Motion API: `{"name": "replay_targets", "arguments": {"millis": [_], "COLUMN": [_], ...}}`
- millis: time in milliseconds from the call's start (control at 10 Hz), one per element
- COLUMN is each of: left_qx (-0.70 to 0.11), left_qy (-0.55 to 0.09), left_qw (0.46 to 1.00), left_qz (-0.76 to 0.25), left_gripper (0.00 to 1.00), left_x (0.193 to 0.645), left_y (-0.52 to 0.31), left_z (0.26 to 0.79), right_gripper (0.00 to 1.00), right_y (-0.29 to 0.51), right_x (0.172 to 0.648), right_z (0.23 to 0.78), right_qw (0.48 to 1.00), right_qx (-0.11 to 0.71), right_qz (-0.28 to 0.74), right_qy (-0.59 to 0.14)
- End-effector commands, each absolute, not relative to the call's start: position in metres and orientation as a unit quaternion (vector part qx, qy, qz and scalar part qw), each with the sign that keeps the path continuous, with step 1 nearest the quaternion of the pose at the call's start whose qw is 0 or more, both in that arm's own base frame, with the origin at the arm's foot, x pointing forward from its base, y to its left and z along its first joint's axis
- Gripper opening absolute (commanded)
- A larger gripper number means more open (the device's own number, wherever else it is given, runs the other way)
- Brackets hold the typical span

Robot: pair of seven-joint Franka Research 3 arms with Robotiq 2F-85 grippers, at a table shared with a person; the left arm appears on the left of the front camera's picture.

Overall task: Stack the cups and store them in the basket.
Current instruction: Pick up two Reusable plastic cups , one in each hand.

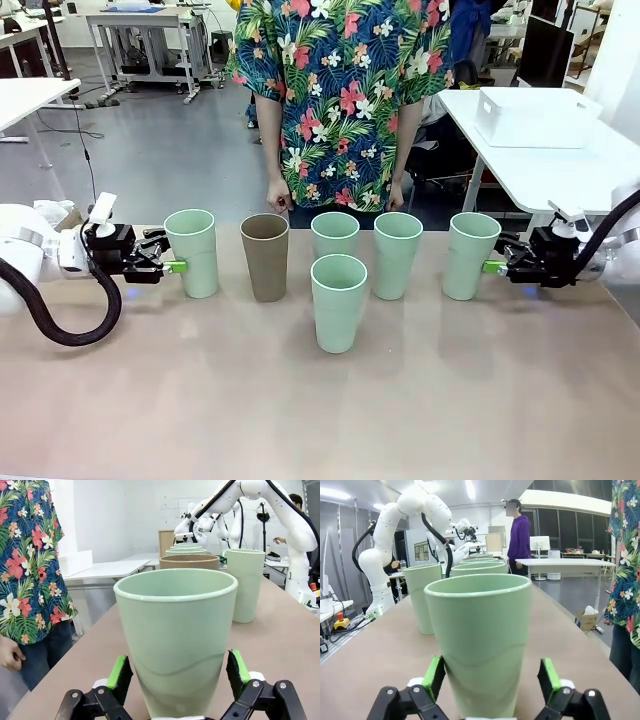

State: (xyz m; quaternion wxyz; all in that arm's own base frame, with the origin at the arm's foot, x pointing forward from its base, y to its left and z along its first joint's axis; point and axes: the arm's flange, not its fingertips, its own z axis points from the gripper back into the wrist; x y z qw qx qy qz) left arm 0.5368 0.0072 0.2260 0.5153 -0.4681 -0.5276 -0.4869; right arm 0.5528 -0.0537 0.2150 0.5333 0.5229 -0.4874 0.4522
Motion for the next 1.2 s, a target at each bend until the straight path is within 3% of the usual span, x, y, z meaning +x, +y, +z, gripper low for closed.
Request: {"name": "replay_targets", "arguments": {"millis": [0,1100], "left_qx": [-0.464,-0.472], "left_qy": [-0.537,-0.522], "left_qw": [0.519,0.536], "left_qz": [-0.476,-0.466], "left_gripper": [1.00,1.00], "left_x": [0.535,0.536], "left_y": [0.000,-0.024], "left_z": [0.227,0.226], "right_gripper": [1.00,1.00], "right_y": [-0.043,-0.002], "right_x": [0.547,0.543], "right_z": [0.219,0.215], "right_qw": [0.531,0.547], "right_qx": [0.510,0.524], "right_qz": [0.455,0.460], "right_qy": [-0.501,-0.463]}}
